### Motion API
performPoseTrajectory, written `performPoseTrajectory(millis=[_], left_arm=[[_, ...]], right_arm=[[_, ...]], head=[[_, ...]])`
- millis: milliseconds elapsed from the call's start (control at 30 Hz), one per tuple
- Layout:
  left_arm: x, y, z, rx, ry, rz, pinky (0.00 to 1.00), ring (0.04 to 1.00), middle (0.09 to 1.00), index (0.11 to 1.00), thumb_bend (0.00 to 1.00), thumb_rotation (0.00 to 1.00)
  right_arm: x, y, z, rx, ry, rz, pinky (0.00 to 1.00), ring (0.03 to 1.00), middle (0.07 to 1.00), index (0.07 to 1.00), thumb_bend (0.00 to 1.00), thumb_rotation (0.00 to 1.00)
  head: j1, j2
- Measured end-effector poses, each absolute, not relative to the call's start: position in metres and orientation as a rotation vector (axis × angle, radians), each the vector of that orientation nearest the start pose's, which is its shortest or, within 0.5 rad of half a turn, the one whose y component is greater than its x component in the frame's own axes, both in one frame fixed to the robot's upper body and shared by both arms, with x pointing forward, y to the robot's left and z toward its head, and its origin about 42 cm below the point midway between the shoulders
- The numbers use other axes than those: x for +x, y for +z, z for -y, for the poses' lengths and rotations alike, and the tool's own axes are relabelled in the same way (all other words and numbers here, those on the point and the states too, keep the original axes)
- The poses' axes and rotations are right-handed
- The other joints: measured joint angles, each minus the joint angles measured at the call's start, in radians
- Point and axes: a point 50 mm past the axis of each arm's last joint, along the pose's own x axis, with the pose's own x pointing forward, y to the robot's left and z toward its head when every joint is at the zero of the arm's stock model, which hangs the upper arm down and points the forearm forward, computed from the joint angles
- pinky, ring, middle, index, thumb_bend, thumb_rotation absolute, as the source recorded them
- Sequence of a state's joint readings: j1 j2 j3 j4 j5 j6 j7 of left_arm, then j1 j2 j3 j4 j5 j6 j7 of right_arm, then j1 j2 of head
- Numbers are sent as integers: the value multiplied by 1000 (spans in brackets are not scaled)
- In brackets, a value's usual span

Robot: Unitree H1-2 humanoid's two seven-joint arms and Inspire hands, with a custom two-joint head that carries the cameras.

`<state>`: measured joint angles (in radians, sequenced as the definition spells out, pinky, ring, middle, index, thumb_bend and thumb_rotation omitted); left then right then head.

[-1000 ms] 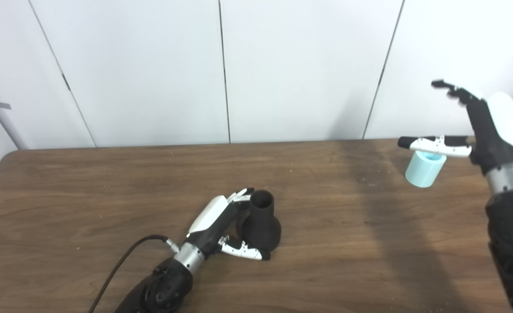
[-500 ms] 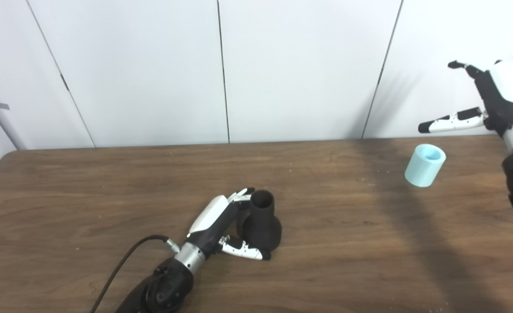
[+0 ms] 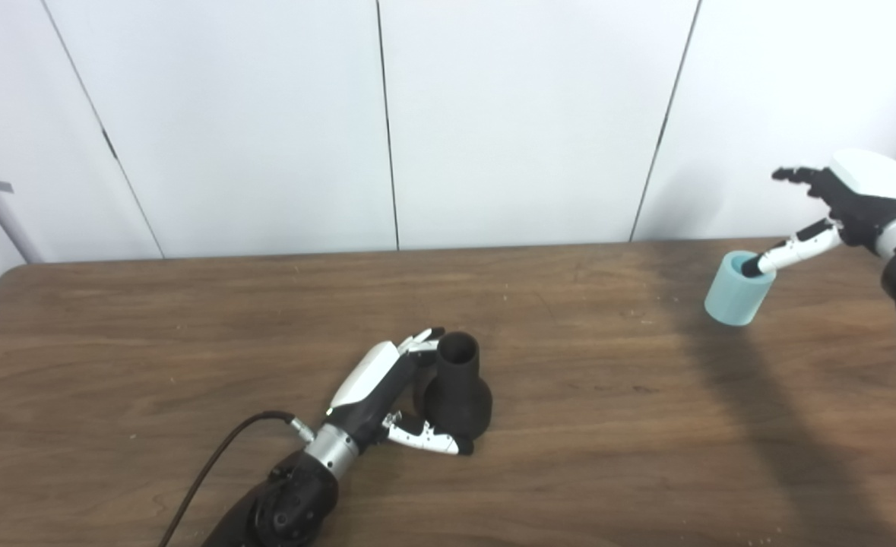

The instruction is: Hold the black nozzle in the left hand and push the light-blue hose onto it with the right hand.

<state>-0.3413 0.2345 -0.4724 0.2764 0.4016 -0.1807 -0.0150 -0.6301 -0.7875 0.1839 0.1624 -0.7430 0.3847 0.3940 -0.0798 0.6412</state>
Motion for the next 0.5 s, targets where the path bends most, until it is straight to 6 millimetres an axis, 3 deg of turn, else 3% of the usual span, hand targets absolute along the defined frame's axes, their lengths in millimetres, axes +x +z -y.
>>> performPoseTrajectory(millis=[233, 500], left_arm=[[362, 112, -150, 728, -548, 268, 1000, 971, 822, 483, 502, 83], [362, 112, -150, 728, -548, 268, 1000, 970, 822, 483, 502, 83]], right_arm=[[451, 320, 405, -1474, -28, -259, 731, 866, 900, 877, 1000, 518], [467, 309, 416, -1371, 1, -374, 672, 815, 886, 874, 1000, 518]], head=[[3, 2], [3, 3]])
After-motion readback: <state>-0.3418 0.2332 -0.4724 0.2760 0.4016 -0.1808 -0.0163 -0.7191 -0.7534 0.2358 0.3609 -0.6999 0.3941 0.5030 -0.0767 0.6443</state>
